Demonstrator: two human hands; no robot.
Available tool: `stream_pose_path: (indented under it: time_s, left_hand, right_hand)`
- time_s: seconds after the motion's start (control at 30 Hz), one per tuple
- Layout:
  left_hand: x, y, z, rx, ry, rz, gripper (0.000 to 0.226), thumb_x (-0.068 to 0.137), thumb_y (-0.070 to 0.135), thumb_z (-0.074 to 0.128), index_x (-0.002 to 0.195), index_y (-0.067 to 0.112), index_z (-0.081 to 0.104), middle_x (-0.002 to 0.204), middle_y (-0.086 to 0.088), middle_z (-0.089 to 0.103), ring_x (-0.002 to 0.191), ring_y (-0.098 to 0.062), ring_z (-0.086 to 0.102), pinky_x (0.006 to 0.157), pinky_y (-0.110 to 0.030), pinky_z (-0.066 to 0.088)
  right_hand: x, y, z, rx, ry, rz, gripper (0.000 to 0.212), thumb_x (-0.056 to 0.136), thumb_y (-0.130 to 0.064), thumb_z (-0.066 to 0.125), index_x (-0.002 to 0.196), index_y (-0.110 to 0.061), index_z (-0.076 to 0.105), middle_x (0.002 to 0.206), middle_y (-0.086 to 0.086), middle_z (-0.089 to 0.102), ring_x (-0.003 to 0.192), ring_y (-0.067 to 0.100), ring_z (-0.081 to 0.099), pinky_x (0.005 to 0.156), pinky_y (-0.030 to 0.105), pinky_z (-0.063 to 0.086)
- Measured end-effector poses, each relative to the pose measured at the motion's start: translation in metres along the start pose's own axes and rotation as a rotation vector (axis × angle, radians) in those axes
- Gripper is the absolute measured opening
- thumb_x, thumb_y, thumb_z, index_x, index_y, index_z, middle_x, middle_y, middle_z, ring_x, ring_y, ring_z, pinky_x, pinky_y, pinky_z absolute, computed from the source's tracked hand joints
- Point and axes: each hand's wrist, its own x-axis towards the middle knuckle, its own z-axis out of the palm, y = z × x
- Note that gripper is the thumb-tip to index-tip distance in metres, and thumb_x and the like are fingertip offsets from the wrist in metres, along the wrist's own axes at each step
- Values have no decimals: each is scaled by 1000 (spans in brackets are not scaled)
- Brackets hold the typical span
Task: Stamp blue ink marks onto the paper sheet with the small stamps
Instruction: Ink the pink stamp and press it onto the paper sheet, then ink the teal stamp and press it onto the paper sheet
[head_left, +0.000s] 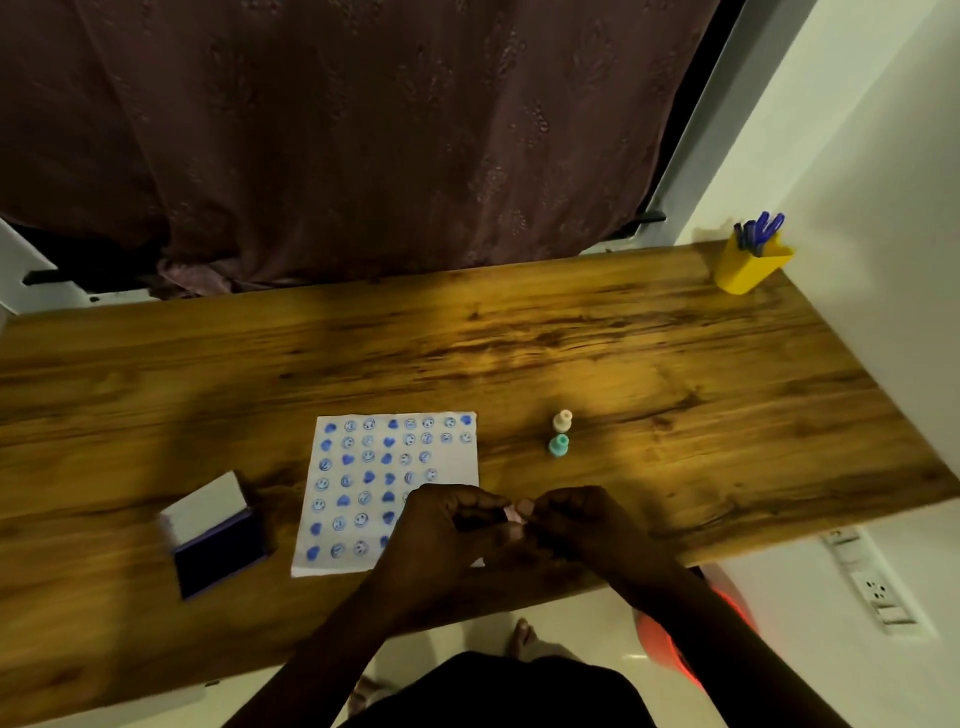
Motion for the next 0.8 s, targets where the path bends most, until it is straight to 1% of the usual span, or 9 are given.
stream_pose_path:
  time_s: [0.07, 0.13, 0.2, 0.27, 0.37, 0.47, 0.53, 0.7, 0.8]
  left_hand:
    - [4, -2, 5, 48, -43, -6, 30, 75, 52, 84, 101, 37, 81, 98, 18, 83, 96, -1, 77, 87, -17, 58]
    - [10, -4, 10, 49, -59, -52, 31, 70, 51, 84, 98, 39, 80, 99, 15, 83, 99, -6, 78, 92, -27, 60]
    - [16, -8, 13, 23, -19, -81, 32, 68, 39, 89, 97, 40, 77, 100, 12, 82, 101, -12, 78, 96, -39, 61]
    - [22, -11, 15, 75, 31, -72, 34, 73, 25, 93, 97, 42, 74, 98, 15, 81, 97, -7, 78, 96, -39, 62]
    - [28, -14, 16, 95, 68, -94, 33, 78, 19, 90, 95, 42, 74, 94, 15, 81, 95, -4, 77, 96, -35, 61]
    - [30, -18, 17, 128, 121, -74, 31, 80, 18, 88, 94, 43, 75, 94, 15, 82, 93, -1, 77, 92, -29, 61]
    - [31, -20, 19, 138, 139, -74, 31, 80, 18, 88, 94, 43, 74, 94, 14, 82, 93, -1, 77, 90, -26, 62]
    - [30, -23, 21, 139, 145, -106, 30, 81, 21, 87, 91, 45, 74, 90, 26, 80, 91, 6, 75, 81, -13, 58]
    - [28, -20, 23, 147, 150, -101, 30, 81, 21, 87, 90, 47, 74, 90, 32, 78, 91, 7, 75, 76, -7, 55]
  right_hand:
    - [-1, 3, -6, -71, 37, -10, 27, 91, -38, 70, 95, -12, 76, 91, 4, 79, 83, 18, 73, 75, 31, 55]
    - [1, 6, -14, -204, 95, -37, 20, 92, -37, 72, 94, -18, 75, 89, -3, 78, 83, 10, 73, 75, 26, 54]
    - [8, 11, -23, -458, 175, -63, 16, 91, -40, 73, 93, -24, 73, 86, -11, 75, 79, 2, 70, 70, 17, 49]
    - [14, 17, -30, -739, 239, -93, 17, 91, -41, 71, 95, -25, 72, 84, -20, 67, 75, -6, 64, 66, 11, 43]
    - [23, 30, -36, -993, 269, -153, 14, 92, -36, 70, 101, -26, 70, 91, -24, 62, 73, -9, 56, 61, 8, 34]
    - [30, 42, -41, -1078, 246, -99, 22, 94, -37, 65, 113, -26, 65, 112, -8, 68, 93, 5, 63, 67, 12, 39]
    - [32, 47, -41, -1099, 228, -81, 25, 95, -38, 62, 117, -26, 62, 116, -5, 67, 99, 11, 64, 72, 18, 40]
    - [34, 50, -45, -1099, 201, -108, 28, 93, -42, 65, 115, -27, 61, 112, -4, 66, 99, 12, 64, 73, 21, 43]
    - [37, 46, -54, -1071, 246, -113, 41, 88, -52, 67, 121, -28, 61, 109, -5, 68, 95, 12, 66, 74, 22, 49]
